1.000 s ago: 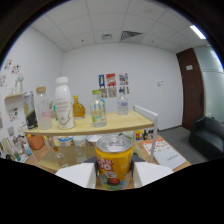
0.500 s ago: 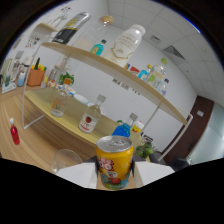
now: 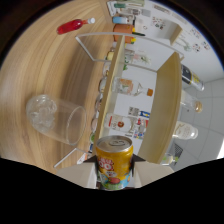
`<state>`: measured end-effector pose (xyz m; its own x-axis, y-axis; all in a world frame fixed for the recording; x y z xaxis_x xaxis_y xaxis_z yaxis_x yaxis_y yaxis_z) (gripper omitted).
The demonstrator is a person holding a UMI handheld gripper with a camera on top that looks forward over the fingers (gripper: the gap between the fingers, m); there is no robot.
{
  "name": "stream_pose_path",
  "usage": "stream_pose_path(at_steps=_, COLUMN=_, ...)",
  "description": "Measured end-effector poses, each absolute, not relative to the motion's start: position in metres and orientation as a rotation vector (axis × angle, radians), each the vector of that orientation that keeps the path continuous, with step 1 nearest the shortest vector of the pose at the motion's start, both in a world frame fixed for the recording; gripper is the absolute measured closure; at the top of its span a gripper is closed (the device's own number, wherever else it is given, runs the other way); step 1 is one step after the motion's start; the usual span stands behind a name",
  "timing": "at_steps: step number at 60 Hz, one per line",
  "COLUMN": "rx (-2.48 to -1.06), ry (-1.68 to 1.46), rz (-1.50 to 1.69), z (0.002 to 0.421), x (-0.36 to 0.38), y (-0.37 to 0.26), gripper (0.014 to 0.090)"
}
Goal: Make me a cup of Vodka Sunrise.
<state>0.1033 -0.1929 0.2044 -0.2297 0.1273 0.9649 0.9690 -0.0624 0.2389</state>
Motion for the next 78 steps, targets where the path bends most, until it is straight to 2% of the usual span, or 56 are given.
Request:
stream_pose_path(at_steps=10, rx=-1.094, ry=-1.603, rz=-1.474, z=0.200, x=0.088, y=-0.189, gripper=0.0534)
stream_pose_path(at_steps=19, rx=-1.080, ry=-1.632, rz=-1.461, z=0.196, x=0.083, y=-0.189, gripper=0.0537)
stream_pose_path(at_steps=28, rx=-1.183, ry=-1.456, rz=-1.326, z=0.219, x=0.077, y=-0.197, gripper=0.0535)
stream_pose_path(at_steps=35, rx=-1.321, ry=-1.223, rz=-1.061, z=0.247, x=0.071, y=-0.208, gripper=0.0534)
stream_pose_path(at_steps=44, rx=-1.460, ry=-0.760, rz=-0.686, z=0.294, x=0.087, y=-0.228, gripper=0.0530)
stream_pose_path(at_steps=49, rx=-1.523, ry=-0.507, rz=-0.469, z=0.303, x=0.113, y=-0.237, gripper=0.0530)
stream_pose_path(at_steps=55, rx=-1.607, ry=-0.219, rz=-0.271, z=0.292, x=0.159, y=-0.243, gripper=0.0527)
stream_pose_path(at_steps=62, rx=-1.653, ry=-0.005, rz=-0.119, z=0.258, x=0.210, y=-0.246, gripper=0.0531)
stream_pose_path(at_steps=78, rx=-1.808, ry=0.195, rz=-0.009, z=0.145, x=0.280, y=-0.224, gripper=0.0531)
